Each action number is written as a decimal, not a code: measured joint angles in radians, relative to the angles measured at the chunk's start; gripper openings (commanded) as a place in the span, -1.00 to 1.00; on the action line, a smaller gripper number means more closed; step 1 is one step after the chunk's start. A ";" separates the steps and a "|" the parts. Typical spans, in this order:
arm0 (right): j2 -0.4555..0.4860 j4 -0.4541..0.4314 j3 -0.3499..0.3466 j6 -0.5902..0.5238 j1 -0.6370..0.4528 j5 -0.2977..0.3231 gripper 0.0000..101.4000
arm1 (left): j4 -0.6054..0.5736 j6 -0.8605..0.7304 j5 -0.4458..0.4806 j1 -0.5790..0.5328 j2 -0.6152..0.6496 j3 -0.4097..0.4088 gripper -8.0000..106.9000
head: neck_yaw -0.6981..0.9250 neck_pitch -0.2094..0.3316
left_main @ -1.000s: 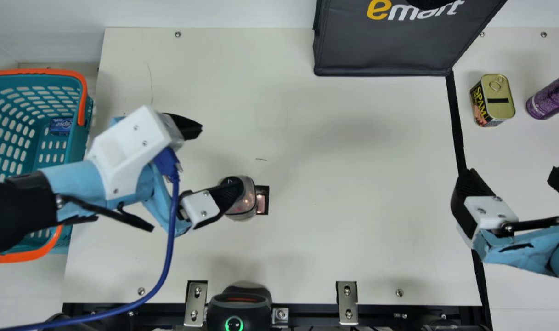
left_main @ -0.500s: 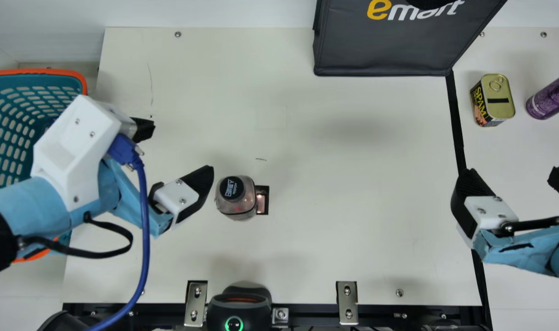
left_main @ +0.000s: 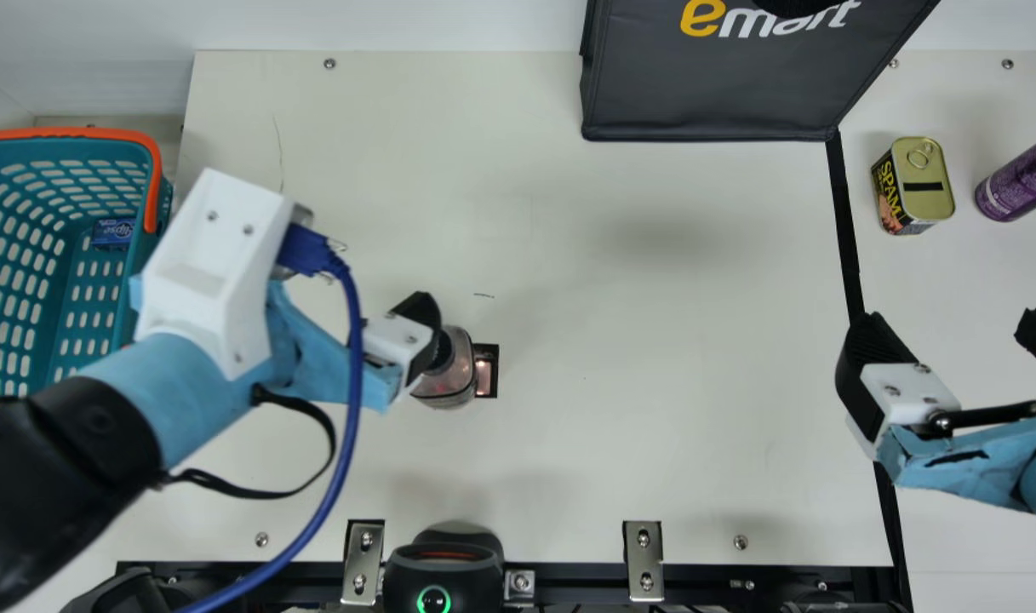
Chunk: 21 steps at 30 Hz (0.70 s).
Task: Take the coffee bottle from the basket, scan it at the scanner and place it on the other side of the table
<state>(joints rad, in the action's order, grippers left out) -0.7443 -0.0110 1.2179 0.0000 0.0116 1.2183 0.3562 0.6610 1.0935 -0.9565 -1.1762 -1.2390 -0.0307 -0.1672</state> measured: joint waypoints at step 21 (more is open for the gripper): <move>0.000 0.000 0.000 0.000 0.000 0.000 0.87 | 0.276 0.831 0.125 -0.317 -0.197 0.080 0.71 | 0.002 0.000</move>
<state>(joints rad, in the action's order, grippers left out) -0.7443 -0.0110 1.2179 0.0000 0.0116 1.2183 0.6325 1.4919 1.2189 -1.2736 -1.3728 -1.1595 -0.0291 -0.1672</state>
